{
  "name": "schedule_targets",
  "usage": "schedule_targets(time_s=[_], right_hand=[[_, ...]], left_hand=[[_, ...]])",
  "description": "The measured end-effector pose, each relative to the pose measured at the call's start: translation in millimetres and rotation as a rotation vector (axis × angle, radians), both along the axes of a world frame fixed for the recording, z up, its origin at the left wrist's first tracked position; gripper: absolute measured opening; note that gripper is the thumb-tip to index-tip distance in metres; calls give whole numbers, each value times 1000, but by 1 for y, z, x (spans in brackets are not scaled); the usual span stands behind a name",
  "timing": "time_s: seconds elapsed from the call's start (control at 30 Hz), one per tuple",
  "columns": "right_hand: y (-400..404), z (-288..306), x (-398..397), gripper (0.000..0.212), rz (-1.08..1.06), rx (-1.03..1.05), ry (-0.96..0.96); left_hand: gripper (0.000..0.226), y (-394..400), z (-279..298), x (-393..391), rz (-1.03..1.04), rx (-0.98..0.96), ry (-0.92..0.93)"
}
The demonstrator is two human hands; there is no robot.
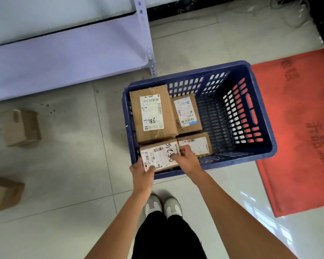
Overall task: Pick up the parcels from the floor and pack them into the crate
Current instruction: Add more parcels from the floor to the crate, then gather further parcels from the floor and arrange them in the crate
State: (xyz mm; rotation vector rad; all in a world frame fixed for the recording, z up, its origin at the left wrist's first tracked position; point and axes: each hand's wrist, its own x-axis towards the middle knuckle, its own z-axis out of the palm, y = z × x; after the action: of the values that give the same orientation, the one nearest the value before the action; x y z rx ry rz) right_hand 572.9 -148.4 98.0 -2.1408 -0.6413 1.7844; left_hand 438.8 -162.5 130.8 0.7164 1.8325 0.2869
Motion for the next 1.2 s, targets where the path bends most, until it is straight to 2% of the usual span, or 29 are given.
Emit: schedule_targets(time_s=[0.1, 0.2, 0.3, 0.4, 0.53, 0.73, 0.97, 1.2], right_hand=[[8, -5, -6, 44, 73, -22, -35], [16, -14, -17, 52, 174, -59, -62], [21, -27, -29, 47, 277, -80, -114], [25, -33, -33, 55, 328, -103, -154], [25, -25, -34, 48, 299, -94, -161], [18, 23, -56, 58, 190, -7, -125], [43, 74, -127, 60, 194, 171, -6], [68, 60, -270, 65, 217, 192, 84]], left_hand=[[44, 6, -7, 3, -33, -5, -41], [55, 16, -12, 9, 0, -72, -148], [53, 24, -23, 11, 45, -84, -189], [51, 26, -33, 4, 63, -116, -195], [48, 25, -31, -15, 142, -102, -190], [56, 29, 12, -45, 234, -11, -274], [66, 56, 48, -122, 245, 101, -200], [66, 68, 26, -275, 311, 112, -138]])
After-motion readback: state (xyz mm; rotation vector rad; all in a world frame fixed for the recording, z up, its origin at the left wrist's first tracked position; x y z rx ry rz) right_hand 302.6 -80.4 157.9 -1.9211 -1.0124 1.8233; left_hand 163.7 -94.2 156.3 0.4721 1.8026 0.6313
